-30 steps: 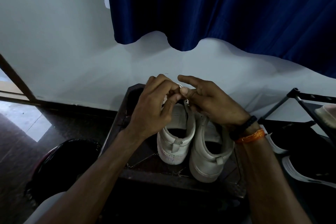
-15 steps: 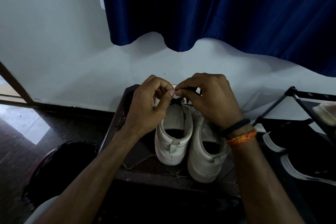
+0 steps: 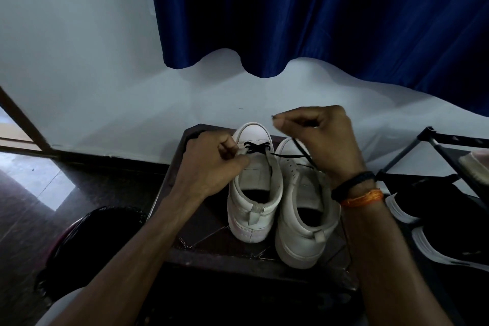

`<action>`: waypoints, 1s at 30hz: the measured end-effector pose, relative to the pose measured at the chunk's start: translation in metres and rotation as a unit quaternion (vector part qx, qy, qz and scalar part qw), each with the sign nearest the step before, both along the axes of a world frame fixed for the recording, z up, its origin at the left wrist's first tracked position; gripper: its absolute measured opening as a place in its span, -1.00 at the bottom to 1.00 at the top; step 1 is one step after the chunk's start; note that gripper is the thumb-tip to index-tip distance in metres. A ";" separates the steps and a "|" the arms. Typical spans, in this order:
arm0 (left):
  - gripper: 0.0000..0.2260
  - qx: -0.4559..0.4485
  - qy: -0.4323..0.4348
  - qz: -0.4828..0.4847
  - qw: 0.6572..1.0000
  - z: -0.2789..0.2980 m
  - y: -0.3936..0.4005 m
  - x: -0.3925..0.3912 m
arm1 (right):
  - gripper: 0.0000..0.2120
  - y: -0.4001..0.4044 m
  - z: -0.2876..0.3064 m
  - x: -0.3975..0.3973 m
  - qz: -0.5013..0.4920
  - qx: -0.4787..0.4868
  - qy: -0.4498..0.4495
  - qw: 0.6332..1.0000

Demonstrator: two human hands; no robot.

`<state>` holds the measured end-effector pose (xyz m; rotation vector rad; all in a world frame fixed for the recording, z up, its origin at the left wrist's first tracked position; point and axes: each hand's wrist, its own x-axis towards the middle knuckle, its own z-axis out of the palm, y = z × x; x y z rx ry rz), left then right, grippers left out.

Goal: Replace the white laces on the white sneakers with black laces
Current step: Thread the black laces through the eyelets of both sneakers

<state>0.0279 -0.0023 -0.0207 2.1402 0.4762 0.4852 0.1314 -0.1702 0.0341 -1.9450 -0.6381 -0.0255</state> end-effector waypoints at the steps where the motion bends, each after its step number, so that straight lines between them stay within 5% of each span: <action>1: -0.90 -0.003 -0.005 0.007 1.000 0.001 0.000 -0.001 | -0.93 0.003 -0.001 -0.003 0.033 -0.006 0.022 0.999; 11: -0.86 -0.028 -0.062 0.048 0.997 -0.004 -0.012 -0.006 | -0.96 0.020 -0.021 -0.009 0.060 -0.241 -0.097 0.964; 30: -0.90 -0.078 -0.013 -0.077 0.994 0.007 0.010 -0.012 | -0.95 0.024 -0.029 -0.008 0.078 -0.223 -0.126 0.964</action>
